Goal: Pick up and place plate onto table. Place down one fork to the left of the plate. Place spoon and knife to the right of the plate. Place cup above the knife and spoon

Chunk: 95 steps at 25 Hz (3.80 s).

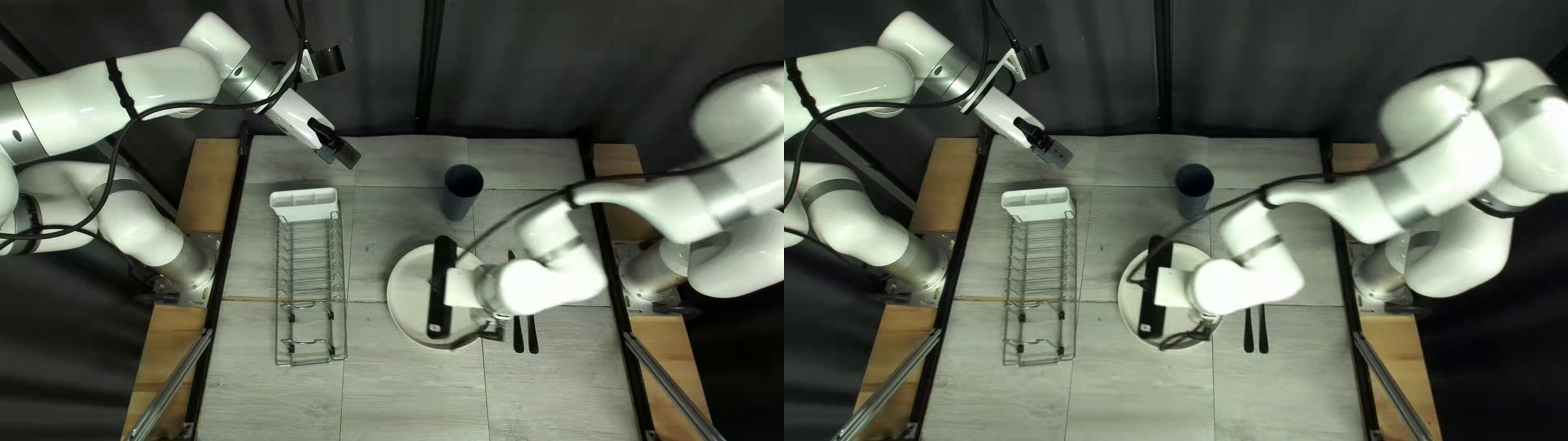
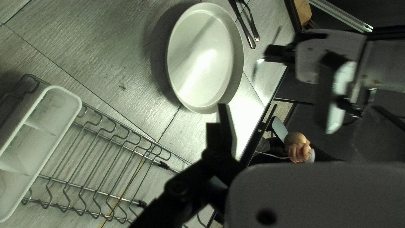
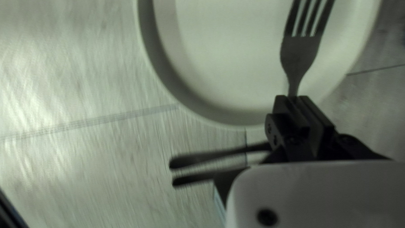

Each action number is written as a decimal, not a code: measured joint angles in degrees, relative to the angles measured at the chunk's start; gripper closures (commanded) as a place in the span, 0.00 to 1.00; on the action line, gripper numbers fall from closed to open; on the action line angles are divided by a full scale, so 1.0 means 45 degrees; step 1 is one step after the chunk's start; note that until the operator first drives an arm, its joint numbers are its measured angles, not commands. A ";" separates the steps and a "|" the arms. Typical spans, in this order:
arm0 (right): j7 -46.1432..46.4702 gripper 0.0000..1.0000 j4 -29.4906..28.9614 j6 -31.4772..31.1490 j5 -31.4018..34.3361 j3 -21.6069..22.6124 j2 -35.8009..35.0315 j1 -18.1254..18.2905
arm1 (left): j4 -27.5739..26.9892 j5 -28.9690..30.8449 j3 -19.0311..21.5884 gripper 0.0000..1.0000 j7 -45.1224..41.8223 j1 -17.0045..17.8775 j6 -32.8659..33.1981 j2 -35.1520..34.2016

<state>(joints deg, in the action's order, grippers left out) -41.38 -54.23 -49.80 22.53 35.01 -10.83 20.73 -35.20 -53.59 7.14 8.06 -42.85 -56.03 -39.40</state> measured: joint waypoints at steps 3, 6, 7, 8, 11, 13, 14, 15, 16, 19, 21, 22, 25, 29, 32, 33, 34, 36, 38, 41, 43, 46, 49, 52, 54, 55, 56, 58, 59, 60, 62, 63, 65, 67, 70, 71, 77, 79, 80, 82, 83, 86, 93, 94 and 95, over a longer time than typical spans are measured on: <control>-0.1458 1.00 -0.0461 0.0251 0.0398 -0.0490 -0.0824 -0.0140 | 0.0000 0.0000 0.0000 0.00 0.0000 0.0000 0.0000 0.0000; -0.3318 1.00 -0.0872 0.0298 0.0796 -0.0926 -0.1393 -0.0530 | 0.0000 0.0000 0.0000 0.00 0.0000 0.0000 0.0000 0.0000; -0.3936 1.00 -0.0962 0.0295 0.0934 -0.1049 -0.1519 -0.0686 | 0.0000 0.0000 0.0000 0.00 0.0000 0.0000 0.0000 0.0000; -0.4515 1.00 -0.1026 0.0294 0.1078 -0.1158 -0.1624 -0.0836 | 0.0000 0.0000 0.0000 0.00 0.0000 0.0000 0.0000 0.0000; -0.5902 1.00 -0.1103 0.0453 0.1519 -0.1457 -0.1949 -0.1220 | 0.0000 0.0000 0.0000 0.00 0.0000 0.0000 0.0000 0.0000; -0.6519 1.00 -0.1106 0.0704 0.1796 -0.1650 -0.2232 -0.1390 | 0.0000 0.0000 0.0000 0.00 0.0000 0.0000 0.0000 0.0000; -0.6733 1.00 -0.1088 0.0833 0.1900 -0.1725 -0.2341 -0.1442 | 0.0000 0.0000 0.0000 0.00 0.0000 0.0000 0.0000 0.0000; -0.6888 1.00 -0.1060 0.0944 0.1975 -0.1782 -0.2422 -0.1473 | 0.0000 0.0000 0.0000 0.00 0.0000 0.0000 0.0000 0.0000; -0.6990 1.00 -0.1018 0.1062 0.2032 -0.1828 -0.2485 -0.1483 | 0.0000 0.0000 0.0000 0.00 0.0000 0.0000 0.0000 0.0000; -0.7122 0.00 -0.0839 0.1454 0.2164 -0.1967 -0.2616 -0.1405 | 0.0000 0.0000 0.0000 0.00 0.0000 0.0000 0.0000 0.0000; -0.7128 0.00 -0.0657 0.1642 0.2172 -0.1995 -0.2569 -0.1328 | 0.0000 0.0000 0.0000 0.00 0.0000 0.0000 0.0000 0.0000; -0.7102 0.00 -0.0540 0.1696 0.2135 -0.1979 -0.2456 -0.1287 | 0.0000 0.0000 0.0000 0.00 0.0000 0.0000 0.0000 0.0000; -0.6807 0.00 -0.0064 0.1552 0.1745 -0.1775 -0.1579 -0.1141 | 0.0000 0.0000 0.0000 0.00 0.0000 0.0000 0.0000 0.0000; -0.5500 0.00 0.0973 0.0432 0.0186 -0.1487 0.1323 -0.1116 | 0.0000 0.0000 0.0000 0.00 0.0000 0.0000 0.0000 0.0000; -0.3691 0.00 0.1862 -0.1091 -0.1412 -0.1656 0.4548 -0.1763 | 0.0000 0.0000 0.0000 0.00 0.0000 0.0000 0.0000 0.0000; -0.3044 0.00 0.2137 -0.1564 -0.1788 -0.1809 0.5558 -0.2046 | 0.0000 0.0000 0.0000 0.00 0.0000 0.0000 0.0000 0.0000; -0.2215 0.00 0.2482 -0.2238 -0.2219 -0.2102 0.6747 -0.2407 | 0.0000 0.0000 0.0000 0.00 0.0000 0.0000 0.0000 0.0000; -0.0674 0.00 0.2991 -0.3320 -0.2807 -0.2781 0.8646 -0.3070 | 0.0000 0.0000 0.0000 0.00 0.0000 0.0000 0.0000 0.0000; 0.0948 0.00 0.3409 -0.4213 -0.3246 -0.3703 1.0278 -0.3638 | 0.0000 0.0000 0.0000 0.00 0.0000 0.0000 0.0000 0.0000; 0.3104 0.00 0.3780 -0.5308 -0.3563 -0.5162 1.1965 -0.4141 | 0.0000 0.0000 0.0000 0.00 0.0000 0.0000 0.0000 0.0000; 0.4227 0.00 0.3951 -0.5897 -0.3621 -0.6017 1.2902 -0.4369 | 0.0000 0.0000 0.0000 0.00 0.0000 0.0000 0.0000 0.0000; 0.4875 0.00 0.4086 -0.6255 -0.3646 -0.6547 1.3451 -0.4526 | 0.0001 -0.0007 -0.0008 0.00 0.0009 0.0000 -0.0001 0.0003; 0.4933 0.00 0.4099 -0.6287 -0.3648 -0.6593 1.3497 -0.4539 | -0.0327 0.0018 0.0083 0.00 0.0214 0.0028 0.0104 0.0248; 0.4938 0.00 0.4099 -0.6290 -0.3648 -0.6597 1.3503 -0.4540 | -0.1118 0.0458 0.1082 0.00 0.0280 0.0198 0.0610 0.0683; 0.4939 0.00 0.4099 -0.6290 -0.3648 -0.6598 1.3504 -0.4540 | -0.1671 0.0926 0.1883 0.00 0.0268 0.0319 0.0932 0.1048; 0.4939 0.00 0.4099 -0.6290 -0.3648 -0.6598 1.3504 -0.4540 | -0.1982 0.1209 0.2260 0.00 0.0257 0.0355 0.1050 0.1311; 0.4939 0.00 0.4099 -0.6290 -0.3648 -0.6598 1.3504 -0.4540 | -0.2321 0.1545 0.2629 0.00 0.0244 0.0373 0.1141 0.1621; 0.4939 0.00 0.4099 -0.6291 -0.3648 -0.6598 1.3504 -0.4540 | -0.2975 0.2267 0.3304 0.00 0.0162 0.0355 0.1244 0.2248; 0.4939 0.00 0.4099 -0.6291 -0.3648 -0.6598 1.3504 -0.4540 | -0.3201 0.2526 0.3536 0.00 0.0112 0.0328 0.1272 0.2474; 0.4939 0.00 0.4099 -0.6291 -0.3648 -0.6598 1.3504 -0.4540 | -0.3338 0.2675 0.3672 0.00 0.0082 0.0308 0.1290 0.2609; 0.4939 0.00 0.4099 -0.6291 -0.3648 -0.6598 1.3504 -0.4540 | -0.3407 0.2753 0.3741 0.00 0.0067 0.0298 0.1299 0.2673; 0.4939 0.00 0.4099 -0.6291 -0.3648 -0.6598 1.3504 -0.4540 | -0.3415 0.2763 0.3752 0.00 0.0064 0.0296 0.1299 0.2683; 0.4939 0.00 0.4100 -0.6291 -0.3648 -0.6598 1.3504 -0.4540 | -0.3423 0.2770 0.3759 0.00 0.0063 0.0296 0.1300 0.2689; 0.4939 0.00 0.4100 -0.6291 -0.3648 -0.6598 1.3504 -0.4540 | -0.3425 0.2771 0.3761 0.00 0.0063 0.0296 0.1300 0.2690; 0.4939 0.00 0.4100 -0.6291 -0.3648 -0.6598 1.3504 -0.4540 | -0.3425 0.2771 0.3761 0.00 0.0063 0.0296 0.1300 0.2691; 0.4939 0.00 0.4100 -0.6291 -0.3648 -0.6598 1.3504 -0.4540 | -0.3425 0.2771 0.3761 0.00 0.0063 0.0296 0.1300 0.2691; 0.5130 0.00 0.4145 -0.6387 -0.3530 -0.6696 1.3596 -0.4525 | -0.3425 0.2771 0.3761 0.00 0.0063 0.0296 0.1300 0.2691; 0.5729 0.00 0.4151 -0.6856 -0.3263 -0.7320 1.3957 -0.4366 | -0.3425 0.2771 0.3761 0.00 0.0063 0.0296 0.1300 0.2691; 0.6160 0.00 0.4101 -0.7211 -0.3086 -0.7764 1.4236 -0.4253 | -0.3425 0.2771 0.3761 0.00 0.0063 0.0296 0.1300 0.2691; 0.7111 0.00 0.3895 -0.7993 -0.2752 -0.8667 1.4854 -0.4080 | -0.3425 0.2771 0.3761 0.00 0.0063 0.0296 0.1300 0.2691; 0.7538 0.00 0.3777 -0.8366 -0.2655 -0.9019 1.5123 -0.4057 | -0.3425 0.2771 0.3761 0.00 0.0063 0.0296 0.1300 0.2691; 0.8183 0.00 0.3596 -0.8974 -0.2661 -0.9486 1.5526 -0.4167 | -0.3425 0.2771 0.3761 0.00 0.0063 0.0296 0.1300 0.2691; 0.8277 0.00 0.3568 -0.9066 -0.2675 -0.9549 1.5585 -0.4195 | -0.5291 0.4573 0.3944 0.00 0.0238 -0.0013 -0.0068 0.3820; 0.8278 0.00 0.3568 -0.9067 -0.2676 -0.9550 1.5585 -0.4195 | -0.5885 0.5081 0.4066 0.00 0.0265 -0.0053 -0.0476 0.4306; 0.8278 0.00 0.3568 -0.9067 -0.2676 -0.9550 1.5586 -0.4195 | -0.6822 0.5949 0.4292 0.00 0.0275 -0.0088 -0.1189 0.5221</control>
<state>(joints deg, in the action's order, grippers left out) -4.13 -38.18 -90.60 10.49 -7.96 59.31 1.85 -65.90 -26.82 26.45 9.30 -43.25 -61.37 -15.90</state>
